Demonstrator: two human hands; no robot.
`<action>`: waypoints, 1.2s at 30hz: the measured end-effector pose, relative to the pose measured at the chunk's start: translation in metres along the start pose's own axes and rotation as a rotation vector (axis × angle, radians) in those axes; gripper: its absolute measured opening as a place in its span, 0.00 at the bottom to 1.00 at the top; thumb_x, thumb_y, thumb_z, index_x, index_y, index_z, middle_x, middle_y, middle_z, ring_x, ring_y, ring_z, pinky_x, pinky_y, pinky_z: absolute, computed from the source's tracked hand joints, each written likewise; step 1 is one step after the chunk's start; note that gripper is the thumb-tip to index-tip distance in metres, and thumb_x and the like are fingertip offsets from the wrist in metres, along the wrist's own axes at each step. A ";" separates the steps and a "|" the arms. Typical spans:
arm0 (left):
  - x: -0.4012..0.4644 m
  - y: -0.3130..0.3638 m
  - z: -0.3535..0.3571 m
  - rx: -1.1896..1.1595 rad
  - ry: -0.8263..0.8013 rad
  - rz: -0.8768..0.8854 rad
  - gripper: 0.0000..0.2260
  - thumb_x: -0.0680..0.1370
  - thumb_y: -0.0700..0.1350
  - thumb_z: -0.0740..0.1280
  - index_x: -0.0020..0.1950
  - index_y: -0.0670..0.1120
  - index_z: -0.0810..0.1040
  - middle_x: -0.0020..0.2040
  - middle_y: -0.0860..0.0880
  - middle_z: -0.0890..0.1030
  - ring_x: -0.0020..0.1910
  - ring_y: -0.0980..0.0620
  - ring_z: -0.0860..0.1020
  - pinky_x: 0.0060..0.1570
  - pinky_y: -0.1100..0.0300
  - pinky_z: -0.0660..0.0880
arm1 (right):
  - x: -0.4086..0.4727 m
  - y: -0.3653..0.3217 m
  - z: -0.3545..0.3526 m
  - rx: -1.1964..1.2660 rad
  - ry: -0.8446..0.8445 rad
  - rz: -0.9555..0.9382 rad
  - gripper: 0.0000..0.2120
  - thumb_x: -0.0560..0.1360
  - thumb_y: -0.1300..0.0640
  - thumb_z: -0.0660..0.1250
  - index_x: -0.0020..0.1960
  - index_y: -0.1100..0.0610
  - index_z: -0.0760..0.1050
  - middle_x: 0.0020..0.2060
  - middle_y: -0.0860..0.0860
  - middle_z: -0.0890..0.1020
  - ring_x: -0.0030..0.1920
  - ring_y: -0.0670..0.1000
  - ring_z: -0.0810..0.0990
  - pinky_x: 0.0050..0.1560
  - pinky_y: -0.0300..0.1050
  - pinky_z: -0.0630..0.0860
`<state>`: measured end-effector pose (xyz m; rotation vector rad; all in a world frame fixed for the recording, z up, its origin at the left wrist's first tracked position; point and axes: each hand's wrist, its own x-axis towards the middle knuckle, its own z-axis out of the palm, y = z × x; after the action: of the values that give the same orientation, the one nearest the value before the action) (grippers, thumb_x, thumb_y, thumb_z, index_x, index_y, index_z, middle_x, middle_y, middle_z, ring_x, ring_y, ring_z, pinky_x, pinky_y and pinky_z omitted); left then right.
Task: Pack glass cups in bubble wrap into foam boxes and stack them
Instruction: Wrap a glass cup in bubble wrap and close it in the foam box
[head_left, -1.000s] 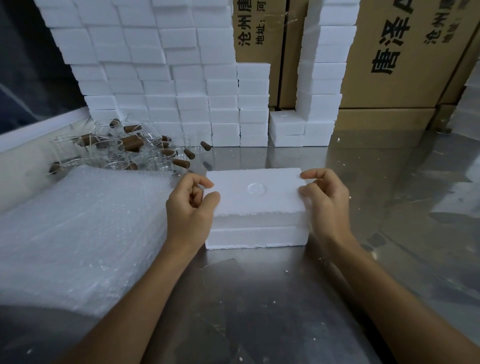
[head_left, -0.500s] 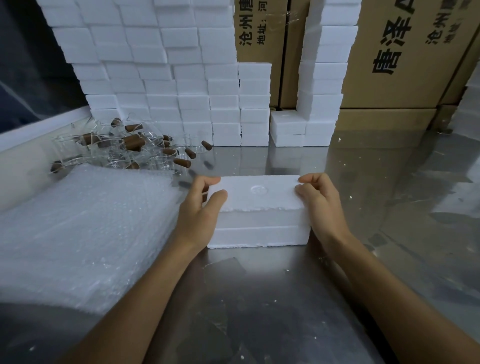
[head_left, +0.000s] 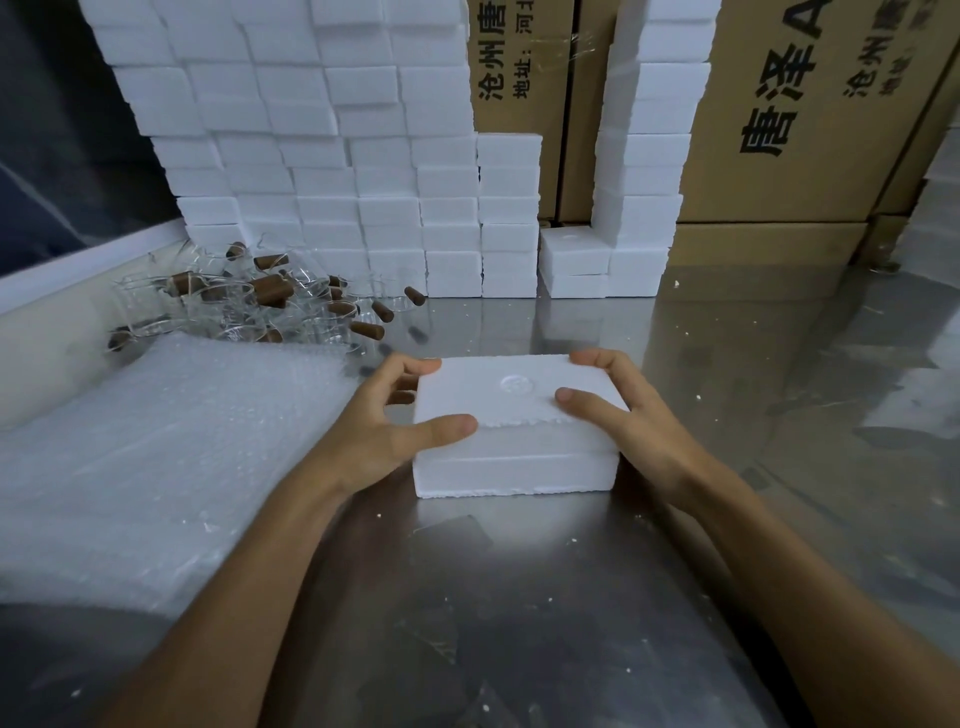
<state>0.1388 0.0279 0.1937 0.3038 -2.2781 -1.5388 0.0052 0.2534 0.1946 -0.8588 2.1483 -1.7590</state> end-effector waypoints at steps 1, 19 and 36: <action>0.000 0.002 -0.001 0.019 -0.015 -0.013 0.33 0.56 0.66 0.77 0.58 0.61 0.73 0.61 0.58 0.75 0.59 0.55 0.75 0.56 0.55 0.77 | 0.000 0.001 0.000 0.000 -0.004 -0.006 0.24 0.67 0.40 0.73 0.61 0.40 0.73 0.55 0.36 0.78 0.50 0.34 0.78 0.50 0.36 0.73; -0.003 0.011 -0.011 -0.065 -0.059 -0.101 0.36 0.52 0.60 0.80 0.59 0.58 0.75 0.60 0.58 0.76 0.56 0.54 0.77 0.38 0.62 0.80 | 0.001 0.001 0.000 0.043 -0.023 0.003 0.17 0.72 0.48 0.75 0.59 0.43 0.74 0.56 0.43 0.79 0.50 0.41 0.81 0.46 0.34 0.75; -0.001 -0.002 -0.013 -0.006 -0.139 -0.055 0.41 0.54 0.49 0.86 0.61 0.62 0.71 0.62 0.56 0.77 0.54 0.58 0.79 0.43 0.68 0.78 | 0.001 0.003 -0.002 0.052 -0.059 0.013 0.18 0.73 0.45 0.74 0.59 0.41 0.72 0.57 0.42 0.78 0.52 0.44 0.81 0.40 0.31 0.76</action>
<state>0.1451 0.0163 0.1963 0.2671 -2.3885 -1.6408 0.0026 0.2545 0.1923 -0.8712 2.0575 -1.7526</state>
